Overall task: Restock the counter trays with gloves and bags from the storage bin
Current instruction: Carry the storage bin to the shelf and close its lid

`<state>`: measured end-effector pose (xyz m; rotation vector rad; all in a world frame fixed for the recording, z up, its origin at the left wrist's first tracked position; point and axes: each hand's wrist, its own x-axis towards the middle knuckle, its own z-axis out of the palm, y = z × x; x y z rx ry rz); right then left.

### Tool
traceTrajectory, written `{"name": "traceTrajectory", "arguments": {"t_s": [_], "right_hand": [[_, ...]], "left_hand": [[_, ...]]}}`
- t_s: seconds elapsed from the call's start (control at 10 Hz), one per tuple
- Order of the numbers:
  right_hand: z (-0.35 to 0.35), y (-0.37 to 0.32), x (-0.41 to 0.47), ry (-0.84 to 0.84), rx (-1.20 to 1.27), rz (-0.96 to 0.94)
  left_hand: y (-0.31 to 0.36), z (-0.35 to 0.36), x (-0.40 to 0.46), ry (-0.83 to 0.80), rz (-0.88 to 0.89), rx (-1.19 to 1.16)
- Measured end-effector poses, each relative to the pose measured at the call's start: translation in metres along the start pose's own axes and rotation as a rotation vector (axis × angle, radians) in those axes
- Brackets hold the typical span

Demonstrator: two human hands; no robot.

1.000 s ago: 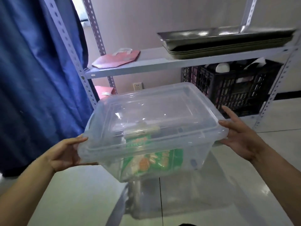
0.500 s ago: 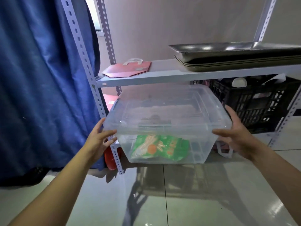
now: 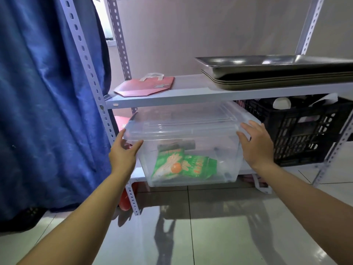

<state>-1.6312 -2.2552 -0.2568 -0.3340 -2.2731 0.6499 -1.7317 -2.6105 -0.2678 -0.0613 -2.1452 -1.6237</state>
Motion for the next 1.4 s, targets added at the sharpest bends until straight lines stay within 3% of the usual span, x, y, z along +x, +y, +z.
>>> {"name": "traceTrajectory", "arguments": {"t_s": [0.1, 0.2, 0.3, 0.4, 0.5, 0.8, 1.2, 1.4], "right_hand": [[0.02, 0.006, 0.014, -0.186, -0.117, 0.064], [0.037, 0.013, 0.008, -0.37, -0.423, 0.042], [0.047, 0.018, 0.003, -0.354, -0.467, -0.016], [0.048, 0.025, 0.007, -0.351, -0.482, -0.037], [0.053, 0.034, 0.014, -0.331, -0.485, -0.059], [0.077, 0.025, 0.038, -0.399, -0.463, 0.01], [0.074, 0.023, 0.037, -0.386, -0.52, 0.013], [0.037, -0.01, 0.05, -0.646, -0.627, 0.143]], "left_hand": [[-0.001, 0.015, 0.014, -0.049, -0.001, 0.19], [-0.011, 0.024, 0.009, -0.156, 0.083, 0.462], [-0.019, 0.04, -0.012, -0.198, 0.154, 0.814], [-0.022, 0.043, -0.014, -0.12, 0.262, 0.974], [-0.021, 0.051, -0.005, -0.143, 0.373, 1.024], [-0.02, 0.06, 0.04, -0.32, 0.286, 1.032], [-0.031, 0.063, 0.04, -0.3, 0.324, 0.96], [0.004, 0.046, 0.045, -0.52, 0.176, 0.984]]}}
